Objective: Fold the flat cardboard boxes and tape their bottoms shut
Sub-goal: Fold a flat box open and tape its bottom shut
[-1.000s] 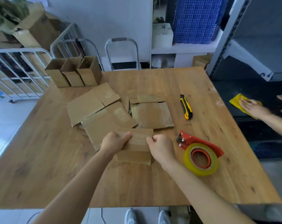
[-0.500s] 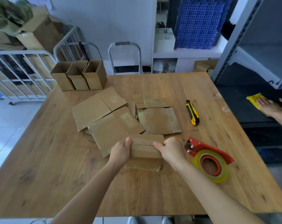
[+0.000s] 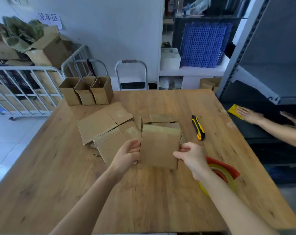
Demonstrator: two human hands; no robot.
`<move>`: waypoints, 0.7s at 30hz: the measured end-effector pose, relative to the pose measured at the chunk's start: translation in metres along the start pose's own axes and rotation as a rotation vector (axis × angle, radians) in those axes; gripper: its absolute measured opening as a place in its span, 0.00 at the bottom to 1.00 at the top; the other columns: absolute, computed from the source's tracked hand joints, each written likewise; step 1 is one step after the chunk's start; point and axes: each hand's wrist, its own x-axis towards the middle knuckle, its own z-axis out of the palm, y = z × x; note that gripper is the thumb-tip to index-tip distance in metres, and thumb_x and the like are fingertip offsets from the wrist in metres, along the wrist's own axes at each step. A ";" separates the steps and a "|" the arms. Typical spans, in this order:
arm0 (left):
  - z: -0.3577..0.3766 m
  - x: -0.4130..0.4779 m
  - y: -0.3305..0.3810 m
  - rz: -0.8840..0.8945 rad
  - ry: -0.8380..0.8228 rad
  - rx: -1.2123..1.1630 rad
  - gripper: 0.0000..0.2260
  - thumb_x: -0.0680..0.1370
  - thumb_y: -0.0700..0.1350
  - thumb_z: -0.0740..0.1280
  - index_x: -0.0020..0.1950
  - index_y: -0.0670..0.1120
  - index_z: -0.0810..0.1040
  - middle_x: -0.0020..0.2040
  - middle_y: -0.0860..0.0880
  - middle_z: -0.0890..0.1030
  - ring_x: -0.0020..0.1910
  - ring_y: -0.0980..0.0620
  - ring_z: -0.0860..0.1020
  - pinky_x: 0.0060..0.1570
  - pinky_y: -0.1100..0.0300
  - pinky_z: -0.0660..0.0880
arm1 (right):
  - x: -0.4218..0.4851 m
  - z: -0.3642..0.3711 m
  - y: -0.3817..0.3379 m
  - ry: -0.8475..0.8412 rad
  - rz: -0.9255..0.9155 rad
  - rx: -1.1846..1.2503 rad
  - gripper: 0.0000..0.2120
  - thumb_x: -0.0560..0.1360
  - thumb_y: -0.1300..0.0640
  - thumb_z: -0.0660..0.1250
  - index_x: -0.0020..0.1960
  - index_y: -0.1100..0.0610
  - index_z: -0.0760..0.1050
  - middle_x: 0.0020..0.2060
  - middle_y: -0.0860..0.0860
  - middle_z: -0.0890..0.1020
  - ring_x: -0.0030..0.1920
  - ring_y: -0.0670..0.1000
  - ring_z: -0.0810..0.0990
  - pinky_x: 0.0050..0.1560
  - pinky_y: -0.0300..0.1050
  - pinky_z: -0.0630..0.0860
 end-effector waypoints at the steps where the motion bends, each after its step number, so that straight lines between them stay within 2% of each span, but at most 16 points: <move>1: 0.002 -0.001 -0.003 -0.008 0.006 0.016 0.29 0.65 0.44 0.66 0.67 0.51 0.71 0.61 0.55 0.77 0.58 0.58 0.77 0.54 0.60 0.75 | 0.000 0.004 0.008 0.011 0.011 -0.027 0.15 0.66 0.66 0.76 0.49 0.56 0.76 0.43 0.49 0.82 0.47 0.50 0.81 0.45 0.43 0.77; 4: 0.008 -0.008 -0.016 -0.071 -0.008 0.068 0.25 0.69 0.48 0.65 0.67 0.51 0.72 0.57 0.53 0.79 0.56 0.55 0.77 0.57 0.56 0.74 | -0.006 0.016 0.027 0.015 0.000 -0.164 0.17 0.63 0.66 0.76 0.48 0.56 0.74 0.45 0.51 0.81 0.47 0.52 0.81 0.48 0.50 0.78; 8: 0.015 -0.014 -0.033 -0.152 0.051 0.077 0.28 0.68 0.70 0.59 0.58 0.53 0.74 0.55 0.55 0.78 0.56 0.56 0.76 0.61 0.54 0.72 | -0.017 0.022 0.045 -0.058 -0.010 -0.313 0.15 0.66 0.64 0.76 0.48 0.55 0.74 0.44 0.49 0.81 0.46 0.50 0.79 0.40 0.42 0.73; 10: 0.017 -0.014 -0.039 -0.182 0.126 0.128 0.27 0.68 0.74 0.56 0.53 0.55 0.74 0.53 0.55 0.78 0.54 0.54 0.76 0.60 0.52 0.73 | -0.023 0.021 0.051 -0.116 -0.001 -0.347 0.12 0.68 0.65 0.74 0.47 0.53 0.75 0.43 0.48 0.81 0.45 0.50 0.79 0.38 0.40 0.73; 12: 0.018 -0.013 -0.041 -0.202 0.200 0.219 0.23 0.74 0.70 0.57 0.49 0.52 0.74 0.49 0.52 0.78 0.50 0.52 0.77 0.54 0.53 0.76 | -0.026 0.017 0.056 -0.148 -0.002 -0.367 0.11 0.70 0.67 0.69 0.42 0.52 0.75 0.40 0.49 0.80 0.43 0.50 0.79 0.38 0.41 0.73; 14: 0.018 -0.012 -0.039 -0.183 0.231 0.378 0.19 0.78 0.62 0.59 0.47 0.47 0.74 0.44 0.49 0.79 0.42 0.52 0.76 0.43 0.57 0.74 | -0.025 0.010 0.053 -0.131 -0.026 -0.372 0.10 0.73 0.68 0.64 0.42 0.54 0.74 0.40 0.50 0.80 0.42 0.50 0.77 0.38 0.41 0.72; 17: 0.019 -0.011 -0.034 -0.133 0.251 0.487 0.12 0.78 0.55 0.63 0.49 0.46 0.74 0.43 0.50 0.79 0.40 0.53 0.76 0.37 0.59 0.72 | -0.015 -0.002 0.039 -0.042 -0.133 -0.359 0.09 0.78 0.64 0.62 0.55 0.57 0.78 0.51 0.52 0.81 0.50 0.49 0.77 0.46 0.42 0.71; 19: 0.018 -0.008 -0.031 -0.154 0.250 0.547 0.10 0.77 0.52 0.63 0.50 0.46 0.74 0.42 0.49 0.80 0.40 0.51 0.79 0.38 0.56 0.76 | -0.009 -0.005 0.026 -0.043 -0.232 -0.369 0.13 0.80 0.58 0.63 0.63 0.57 0.76 0.58 0.51 0.80 0.56 0.48 0.76 0.53 0.39 0.70; 21: 0.018 -0.004 -0.028 -0.205 0.202 0.538 0.09 0.78 0.49 0.62 0.52 0.44 0.74 0.41 0.47 0.81 0.35 0.50 0.83 0.38 0.55 0.81 | -0.002 -0.004 0.014 -0.111 -0.310 -0.421 0.19 0.80 0.55 0.62 0.71 0.56 0.70 0.65 0.52 0.76 0.64 0.50 0.74 0.63 0.44 0.71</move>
